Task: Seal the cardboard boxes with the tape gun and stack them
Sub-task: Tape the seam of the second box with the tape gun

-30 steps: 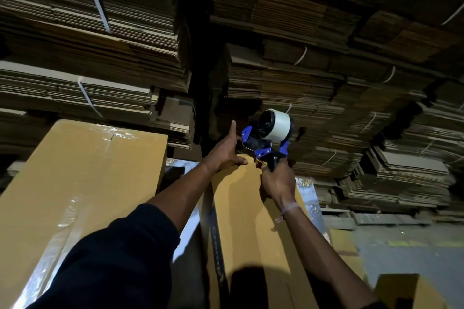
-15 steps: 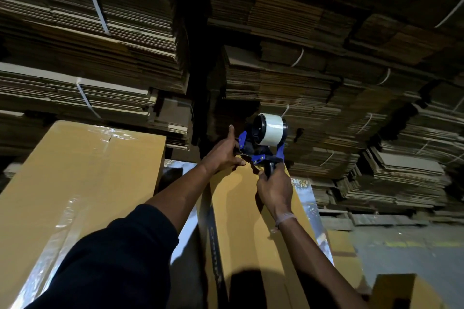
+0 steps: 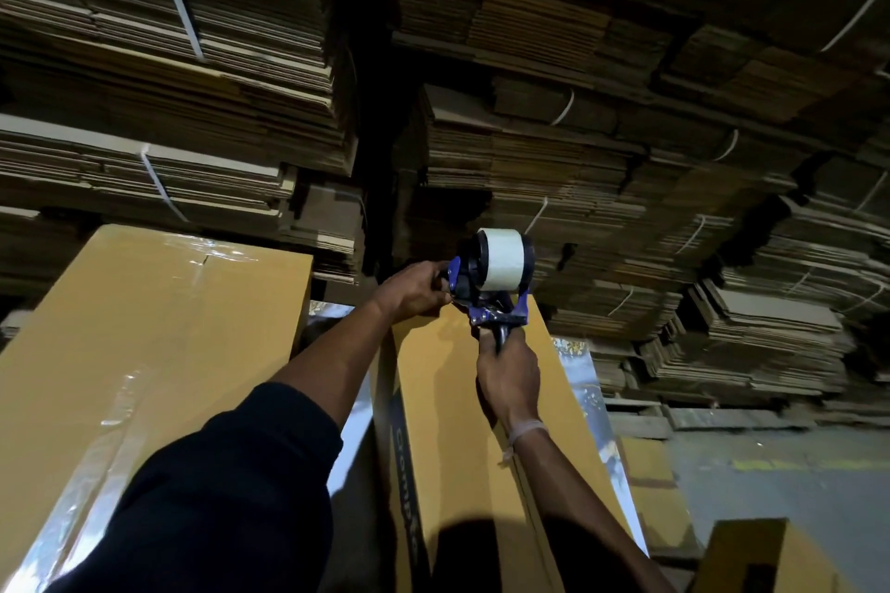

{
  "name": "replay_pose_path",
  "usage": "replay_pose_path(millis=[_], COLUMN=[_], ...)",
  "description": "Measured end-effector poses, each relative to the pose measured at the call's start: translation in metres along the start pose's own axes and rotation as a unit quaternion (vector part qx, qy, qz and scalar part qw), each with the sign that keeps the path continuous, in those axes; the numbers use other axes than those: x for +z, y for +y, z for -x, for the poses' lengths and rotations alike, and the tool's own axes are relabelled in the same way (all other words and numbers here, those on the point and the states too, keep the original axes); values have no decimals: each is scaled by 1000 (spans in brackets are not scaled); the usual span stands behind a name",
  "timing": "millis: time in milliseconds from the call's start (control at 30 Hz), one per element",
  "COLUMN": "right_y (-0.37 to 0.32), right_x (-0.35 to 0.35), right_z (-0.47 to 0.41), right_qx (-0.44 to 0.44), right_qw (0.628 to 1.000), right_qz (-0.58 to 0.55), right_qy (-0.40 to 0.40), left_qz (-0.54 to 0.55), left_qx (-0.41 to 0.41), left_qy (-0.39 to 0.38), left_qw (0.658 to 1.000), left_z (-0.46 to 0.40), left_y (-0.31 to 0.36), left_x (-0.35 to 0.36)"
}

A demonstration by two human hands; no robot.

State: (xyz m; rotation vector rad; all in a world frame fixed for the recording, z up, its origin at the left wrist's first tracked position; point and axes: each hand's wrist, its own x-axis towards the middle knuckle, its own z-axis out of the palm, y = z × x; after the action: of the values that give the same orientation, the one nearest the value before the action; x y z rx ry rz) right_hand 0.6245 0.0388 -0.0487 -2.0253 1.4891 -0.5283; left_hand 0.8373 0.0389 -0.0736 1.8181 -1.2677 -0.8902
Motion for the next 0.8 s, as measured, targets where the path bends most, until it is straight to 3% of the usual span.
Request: replay_pose_path(millis=[467,800], right_y=[20,57], right_x=[-13,-33], right_z=[16,54], right_qx=[-24,-22], right_qw=[1000,1000], right_qz=[7,-9], right_qy=[-14,-18], left_qz=[-38,47], left_qx=[-12,3], left_qy=[28,-21], left_qw=[999,999], left_z=[1,4], left_y=[2,1], left_x=[2,1])
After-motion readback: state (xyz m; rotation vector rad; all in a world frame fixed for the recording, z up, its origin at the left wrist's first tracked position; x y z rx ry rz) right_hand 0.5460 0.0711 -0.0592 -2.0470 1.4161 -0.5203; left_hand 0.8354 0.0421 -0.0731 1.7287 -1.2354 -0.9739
